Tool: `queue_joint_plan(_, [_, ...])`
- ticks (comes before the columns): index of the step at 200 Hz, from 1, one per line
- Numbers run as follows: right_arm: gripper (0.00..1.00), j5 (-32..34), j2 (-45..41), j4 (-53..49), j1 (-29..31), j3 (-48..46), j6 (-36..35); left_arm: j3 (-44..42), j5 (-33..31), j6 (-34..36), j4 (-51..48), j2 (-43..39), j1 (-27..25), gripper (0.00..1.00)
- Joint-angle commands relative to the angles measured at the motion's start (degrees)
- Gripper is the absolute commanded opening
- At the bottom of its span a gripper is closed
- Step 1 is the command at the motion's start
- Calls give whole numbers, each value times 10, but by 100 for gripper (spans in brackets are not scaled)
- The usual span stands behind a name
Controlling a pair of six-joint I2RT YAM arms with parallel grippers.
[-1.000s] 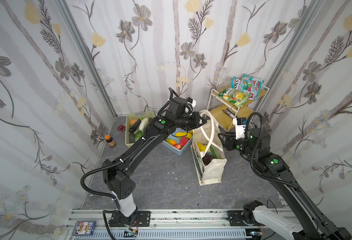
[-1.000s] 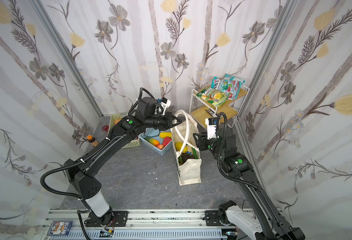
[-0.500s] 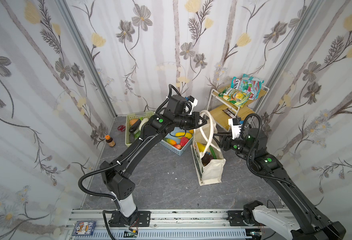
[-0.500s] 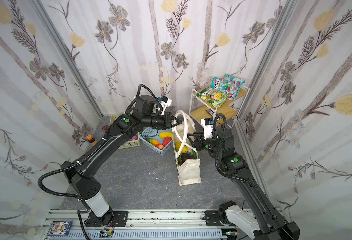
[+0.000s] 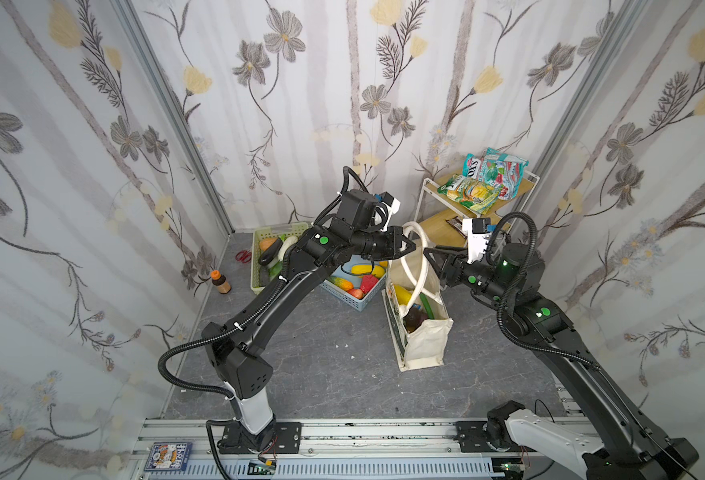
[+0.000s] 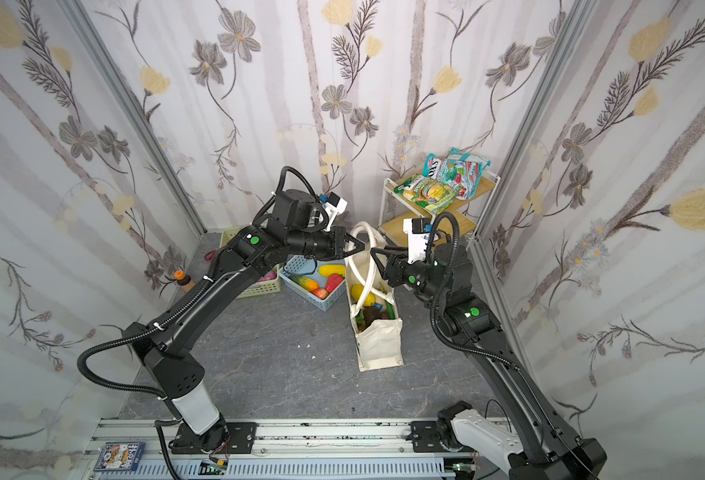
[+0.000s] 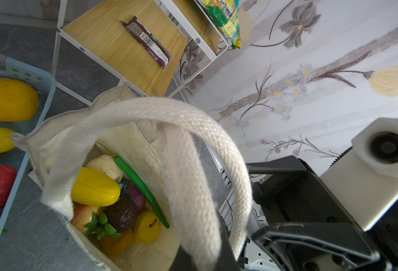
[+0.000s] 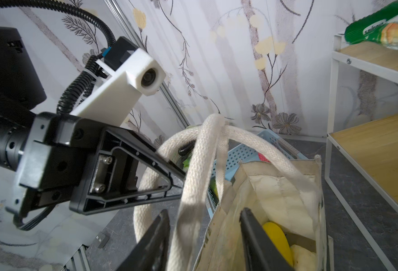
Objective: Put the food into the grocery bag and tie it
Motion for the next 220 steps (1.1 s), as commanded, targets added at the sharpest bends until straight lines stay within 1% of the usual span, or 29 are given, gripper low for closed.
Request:
queue_joint_plan(1, [29,40,10,6,2,-2,12,2,-9,13,5,-8,-1,2])
queue_joint_plan(10, [24,48,9,9,1,-8,19,-4,-15,13,10,-12,-1,2])
queue_joint_plan(21, [22,43,10,15,1,-17,21,-7,-18,12,16,-17,-1,2])
queue_joint_plan(34, [19,36,17,14,1,-23,22,-11,-7,13,27,-19,-1,2])
queue_joint_plan(58, [17,-4,31,36,12,-34,22,-20,9,12,54,-17,-2,4])
queue_joint_plan(96, [17,-48,45,69,25,-38,16,6,38,23,59,9,-7,15])
queue_joint_plan(101, [17,-51,45,72,25,-39,16,11,41,25,58,12,-8,17])
queue_joint_plan(112, [17,-54,45,79,26,-42,15,20,46,30,51,21,-11,27])
queue_joint_plan(125, [16,-58,44,85,25,-44,15,40,43,34,25,35,-13,30])
queue_joint_plan(128, [16,-61,43,88,25,-45,14,42,41,36,19,38,-13,32])
queue_joint_plan(132, [16,-66,42,93,25,-47,13,44,36,38,12,39,-13,37])
queue_joint_plan(139, [16,-78,40,103,25,-51,13,43,17,38,2,39,-13,48])
queue_joint_plan(142, [16,-83,39,107,26,-53,13,41,9,38,0,38,-13,51])
queue_joint_plan(158, [16,-92,36,121,26,-63,13,31,-25,41,-9,34,-13,54])
queue_joint_plan(174, [15,-86,37,115,26,-65,11,50,-67,51,-46,36,-13,62])
queue_joint_plan(199, [15,-74,36,111,25,-69,9,91,-119,73,-112,43,-13,63])
queue_joint_plan(220, [15,-69,37,107,25,-66,6,131,-133,88,-165,58,-13,63])
